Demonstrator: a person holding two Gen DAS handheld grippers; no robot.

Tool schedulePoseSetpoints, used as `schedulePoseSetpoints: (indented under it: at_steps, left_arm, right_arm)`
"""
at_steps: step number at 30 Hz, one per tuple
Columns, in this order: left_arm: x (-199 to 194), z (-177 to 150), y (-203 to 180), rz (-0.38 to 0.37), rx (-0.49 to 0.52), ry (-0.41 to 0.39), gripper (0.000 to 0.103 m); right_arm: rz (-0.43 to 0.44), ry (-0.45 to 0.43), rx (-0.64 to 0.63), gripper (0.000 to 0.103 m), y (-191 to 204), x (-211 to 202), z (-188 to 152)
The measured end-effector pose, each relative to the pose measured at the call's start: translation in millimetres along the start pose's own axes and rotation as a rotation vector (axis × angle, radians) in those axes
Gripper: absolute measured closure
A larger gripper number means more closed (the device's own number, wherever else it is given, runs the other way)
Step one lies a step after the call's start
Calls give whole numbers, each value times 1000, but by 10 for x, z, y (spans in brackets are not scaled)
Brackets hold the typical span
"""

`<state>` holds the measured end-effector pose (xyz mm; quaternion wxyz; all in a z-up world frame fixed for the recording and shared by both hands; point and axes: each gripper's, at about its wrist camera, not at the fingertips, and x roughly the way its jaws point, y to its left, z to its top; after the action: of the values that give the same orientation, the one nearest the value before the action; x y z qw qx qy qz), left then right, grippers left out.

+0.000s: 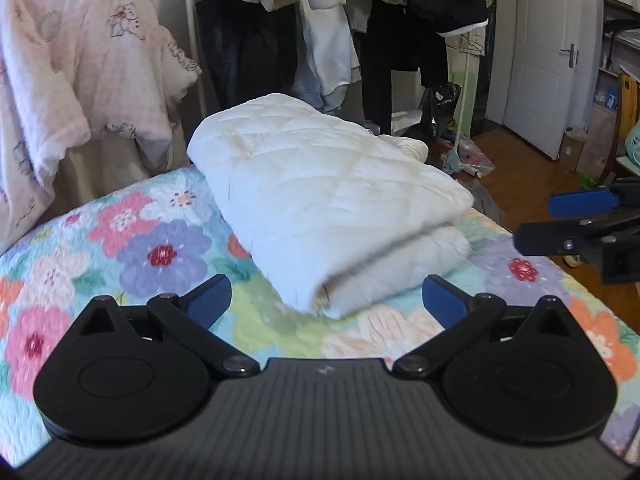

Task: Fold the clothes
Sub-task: 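Release both grippers and withdraw from the folded stack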

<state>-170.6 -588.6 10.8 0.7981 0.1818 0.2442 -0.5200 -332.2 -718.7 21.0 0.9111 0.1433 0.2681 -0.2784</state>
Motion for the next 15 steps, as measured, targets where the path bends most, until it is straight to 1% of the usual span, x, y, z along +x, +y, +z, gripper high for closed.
schedulePoseSetpoints:
  at_steps: [1, 3, 4, 6, 9, 13, 15]
  left_arm:
    - [-54, -30, -28, 16, 5, 0, 0]
    - [-125, -88, -70, 56, 23, 11, 0]
    - [-150, -119, -90, 61, 27, 21, 0]
    - [-202, -183, -126, 55, 19, 41, 0]
    - [-252, -266, -146, 22, -12, 65, 0]
    - [-359, -319, -170, 10, -34, 48, 0]
    - [-412, -325, -196, 13, -14, 37, 0]
  right_arm:
    - [-5, -3, -10, 27, 37, -56, -12]
    - [-18, -6, -29, 26, 111, -165, -38]
    - [-25, -4, -36, 26, 148, -215, -52]
    - [-17, 9, -35, 26, 199, -292, -85]
    - [2, 15, -33, 25, 269, -395, -140]
    - [-20, 42, -40, 25, 356, -460, -181]
    - [-30, 45, -31, 25, 392, -525, -194]
